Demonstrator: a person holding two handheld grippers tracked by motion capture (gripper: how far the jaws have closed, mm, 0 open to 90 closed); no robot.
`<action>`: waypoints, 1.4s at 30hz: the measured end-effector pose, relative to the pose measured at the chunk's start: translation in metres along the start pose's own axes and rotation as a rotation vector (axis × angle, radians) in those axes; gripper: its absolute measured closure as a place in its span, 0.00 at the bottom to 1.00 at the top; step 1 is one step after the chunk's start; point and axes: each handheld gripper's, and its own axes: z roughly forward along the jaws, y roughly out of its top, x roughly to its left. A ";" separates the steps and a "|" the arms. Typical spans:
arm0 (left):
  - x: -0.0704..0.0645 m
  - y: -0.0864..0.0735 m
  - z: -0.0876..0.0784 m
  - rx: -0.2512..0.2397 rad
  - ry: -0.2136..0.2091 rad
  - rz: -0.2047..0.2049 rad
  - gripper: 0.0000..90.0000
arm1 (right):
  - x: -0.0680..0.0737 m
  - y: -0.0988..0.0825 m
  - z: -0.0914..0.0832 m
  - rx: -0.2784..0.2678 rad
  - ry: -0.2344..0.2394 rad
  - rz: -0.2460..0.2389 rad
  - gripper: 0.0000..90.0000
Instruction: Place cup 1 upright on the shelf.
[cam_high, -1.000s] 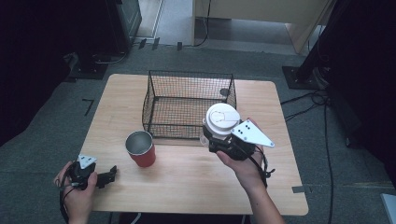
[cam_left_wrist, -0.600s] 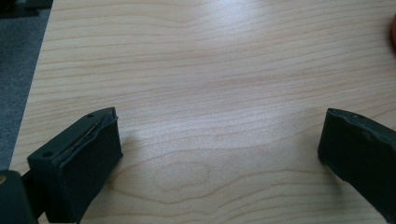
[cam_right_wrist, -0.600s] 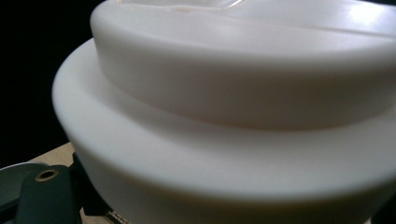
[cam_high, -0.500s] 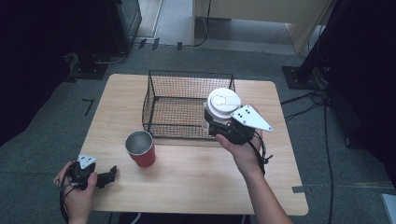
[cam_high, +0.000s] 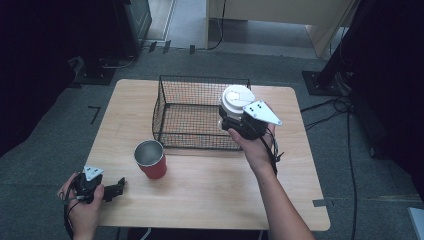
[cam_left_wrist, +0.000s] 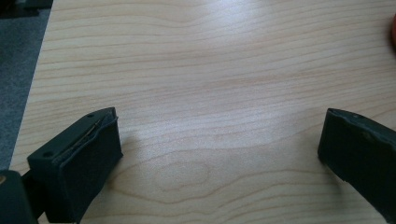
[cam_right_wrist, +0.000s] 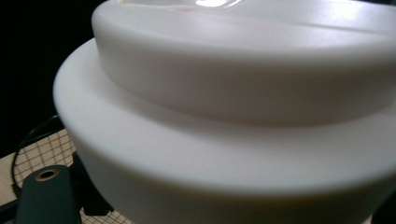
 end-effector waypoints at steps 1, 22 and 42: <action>0.000 0.000 0.000 0.000 0.000 -0.001 0.00 | -0.001 -0.001 0.002 0.002 -0.006 0.000 0.19; 0.000 0.000 0.000 0.000 0.001 -0.001 0.00 | -0.012 -0.032 0.049 0.099 -0.089 0.029 0.19; 0.000 0.000 0.000 0.000 0.000 0.000 0.00 | 0.001 -0.054 0.067 0.178 -0.132 0.003 0.19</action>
